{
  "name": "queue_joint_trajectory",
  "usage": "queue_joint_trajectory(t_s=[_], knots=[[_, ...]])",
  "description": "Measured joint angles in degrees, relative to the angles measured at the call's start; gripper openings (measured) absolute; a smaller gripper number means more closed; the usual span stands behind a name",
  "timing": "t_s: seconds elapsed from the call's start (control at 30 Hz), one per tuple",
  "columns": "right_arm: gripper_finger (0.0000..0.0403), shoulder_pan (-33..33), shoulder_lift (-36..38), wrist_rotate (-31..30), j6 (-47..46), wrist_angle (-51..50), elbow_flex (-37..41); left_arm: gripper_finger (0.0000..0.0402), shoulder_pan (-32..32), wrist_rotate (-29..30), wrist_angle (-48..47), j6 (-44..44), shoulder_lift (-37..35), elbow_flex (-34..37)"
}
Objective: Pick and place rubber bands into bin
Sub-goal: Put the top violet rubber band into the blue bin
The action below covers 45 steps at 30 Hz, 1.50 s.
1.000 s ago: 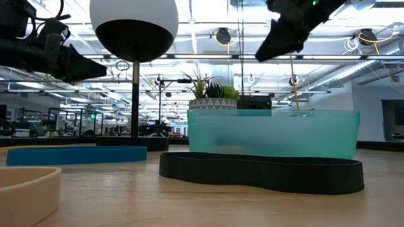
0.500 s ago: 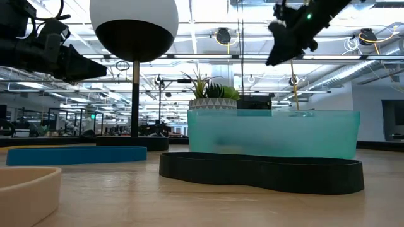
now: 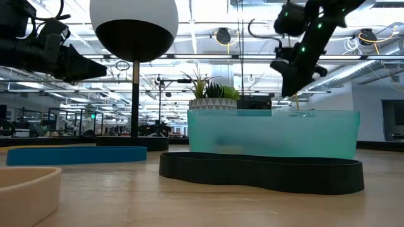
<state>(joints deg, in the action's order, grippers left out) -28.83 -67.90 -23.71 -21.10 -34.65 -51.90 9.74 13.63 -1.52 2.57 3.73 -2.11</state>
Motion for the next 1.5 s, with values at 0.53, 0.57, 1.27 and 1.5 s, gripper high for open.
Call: queue_joint_trajectory(t_s=[0.53,0.57,1.27,1.5], knots=[[0.0116,-8.42,-13.56,3.84,-2.24,-7.60,0.00,0.0186,-0.02,0.00,0.00,-0.02,0.02,0.00],[0.0116,-9.00,-14.01,5.15,-2.26,-7.84,0.03,0.0186,0.00,0.00,0.00,0.00,0.00,0.02],[0.0116,-12.43,-15.50,7.50,-1.81,0.37,11.37,0.0186,-0.02,-0.02,0.00,0.00,0.02,0.01],[0.0116,-12.48,-15.50,10.31,-3.30,0.41,11.37,0.0186,0.00,0.00,0.00,-0.02,0.00,0.00]])
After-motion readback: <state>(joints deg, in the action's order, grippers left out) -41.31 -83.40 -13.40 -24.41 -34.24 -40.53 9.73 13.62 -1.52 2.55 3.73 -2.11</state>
